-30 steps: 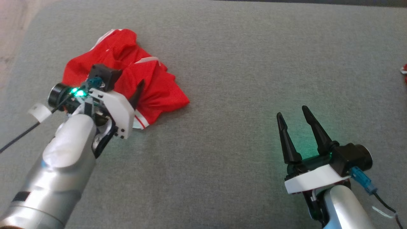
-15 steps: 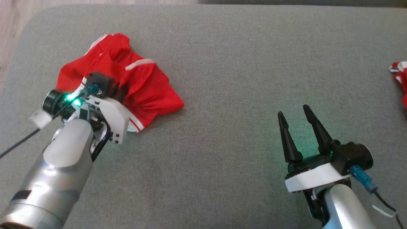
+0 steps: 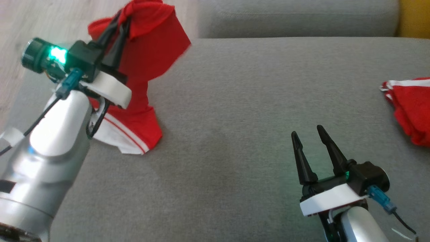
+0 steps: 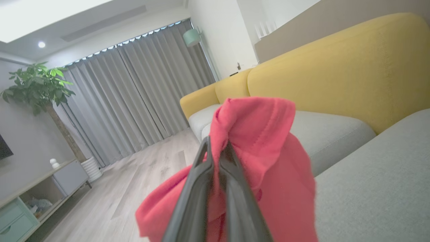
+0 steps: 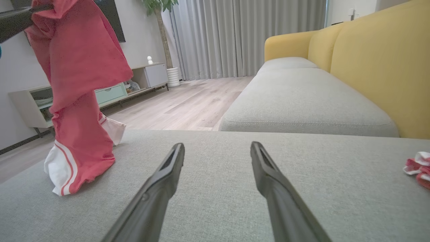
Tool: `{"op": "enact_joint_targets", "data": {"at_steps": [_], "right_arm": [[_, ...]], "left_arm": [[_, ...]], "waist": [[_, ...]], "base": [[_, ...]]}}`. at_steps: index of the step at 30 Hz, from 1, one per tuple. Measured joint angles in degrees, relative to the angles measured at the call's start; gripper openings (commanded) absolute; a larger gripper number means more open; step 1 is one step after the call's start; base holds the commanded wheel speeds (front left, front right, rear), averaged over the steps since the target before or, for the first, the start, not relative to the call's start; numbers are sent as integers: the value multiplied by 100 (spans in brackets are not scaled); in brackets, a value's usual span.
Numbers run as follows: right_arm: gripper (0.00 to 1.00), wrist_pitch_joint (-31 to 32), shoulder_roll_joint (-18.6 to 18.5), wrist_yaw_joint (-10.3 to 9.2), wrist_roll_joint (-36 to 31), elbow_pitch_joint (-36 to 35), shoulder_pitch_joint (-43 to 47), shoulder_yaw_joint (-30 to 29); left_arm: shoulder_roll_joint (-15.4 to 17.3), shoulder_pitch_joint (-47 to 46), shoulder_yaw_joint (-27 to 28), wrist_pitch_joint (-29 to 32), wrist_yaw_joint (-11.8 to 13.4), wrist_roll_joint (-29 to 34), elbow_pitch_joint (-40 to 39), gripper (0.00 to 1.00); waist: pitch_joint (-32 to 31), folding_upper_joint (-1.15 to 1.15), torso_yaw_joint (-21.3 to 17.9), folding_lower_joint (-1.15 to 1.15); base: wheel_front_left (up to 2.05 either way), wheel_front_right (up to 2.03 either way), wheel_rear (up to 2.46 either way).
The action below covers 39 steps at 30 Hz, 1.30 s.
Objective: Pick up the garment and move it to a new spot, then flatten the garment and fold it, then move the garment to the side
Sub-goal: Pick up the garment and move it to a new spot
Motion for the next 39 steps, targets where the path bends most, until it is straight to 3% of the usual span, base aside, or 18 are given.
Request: {"op": "enact_joint_targets", "data": {"at_steps": [9,18,29,30,31,35,39], "right_arm": [[100,0,0,0,162,-42,41,-4],[100,0,0,0,315,-94,-119,13],[100,0,-1,0,582,-209,-504,233],[100,0,0,0,609,-222,-530,250],[100,0,-1,0,615,-230,-539,260],[100,0,-1,0,659,-240,-541,263],[100,0,-1,0,656,-246,-541,134]], "left_arm": [[253,-93,16,363,124,0,-636,0],[208,-666,5,572,230,93,-926,0],[-612,-1246,-314,724,162,140,-336,0],[-721,-1304,-370,698,156,140,-223,69],[-822,-1358,-408,672,111,141,-91,100],[-1095,-1467,-583,527,31,200,404,100],[-1073,-1463,-573,275,14,193,816,100]], "waist": [[-67,0,-460,1],[222,0,-996,1],[694,0,-1827,2],[742,0,-1903,2],[785,0,-1969,2],[932,0,-2161,2],[946,0,-2152,2]], "base": [[0,0,0],[0,0,0],[0,0,0],[0,0,0],[0,0,0],[0,0,0],[0,0,0]]}}
